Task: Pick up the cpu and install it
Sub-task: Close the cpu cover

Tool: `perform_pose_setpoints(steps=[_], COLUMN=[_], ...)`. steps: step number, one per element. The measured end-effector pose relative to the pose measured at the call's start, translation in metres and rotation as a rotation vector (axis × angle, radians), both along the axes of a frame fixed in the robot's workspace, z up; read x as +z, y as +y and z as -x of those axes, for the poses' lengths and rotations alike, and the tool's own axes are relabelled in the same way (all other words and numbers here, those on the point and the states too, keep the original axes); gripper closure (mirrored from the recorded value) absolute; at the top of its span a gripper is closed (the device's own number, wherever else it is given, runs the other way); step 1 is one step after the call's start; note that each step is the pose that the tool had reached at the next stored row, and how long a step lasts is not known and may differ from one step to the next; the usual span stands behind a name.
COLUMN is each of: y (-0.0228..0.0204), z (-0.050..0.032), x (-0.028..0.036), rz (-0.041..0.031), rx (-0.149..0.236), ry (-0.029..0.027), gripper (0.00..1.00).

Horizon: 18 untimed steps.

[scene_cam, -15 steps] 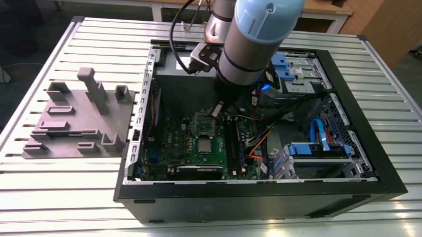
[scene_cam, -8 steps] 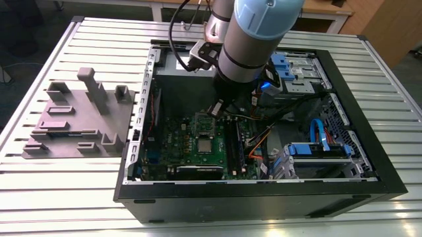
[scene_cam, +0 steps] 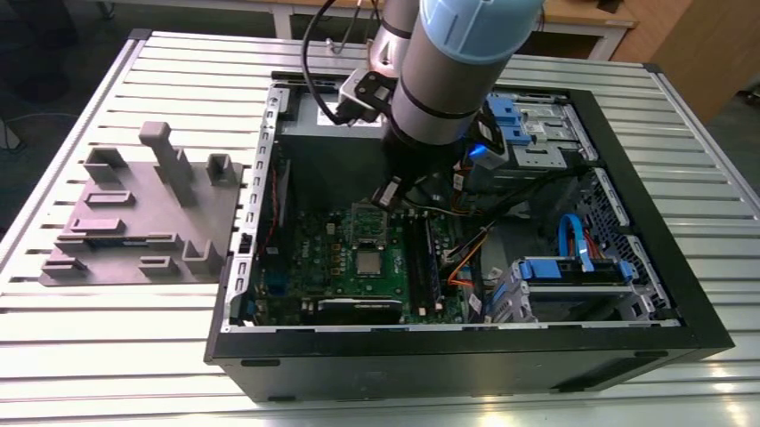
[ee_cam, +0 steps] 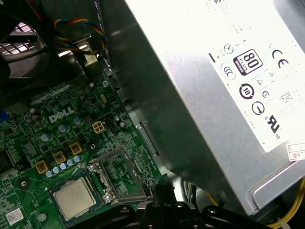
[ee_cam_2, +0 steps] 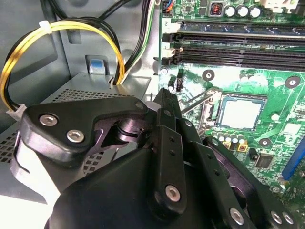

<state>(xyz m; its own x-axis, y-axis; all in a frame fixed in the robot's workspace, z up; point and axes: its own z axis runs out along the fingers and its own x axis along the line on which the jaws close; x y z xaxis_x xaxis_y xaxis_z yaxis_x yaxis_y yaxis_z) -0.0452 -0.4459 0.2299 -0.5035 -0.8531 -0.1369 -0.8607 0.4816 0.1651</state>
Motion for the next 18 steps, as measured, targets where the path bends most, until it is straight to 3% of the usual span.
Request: perform_pose_setpoints(steps=[18], y=[0.0000], z=[0.0023], x=[0.0077], rz=[0.0041], rx=[0.007], ry=[0.0000], gripper=[0.89])
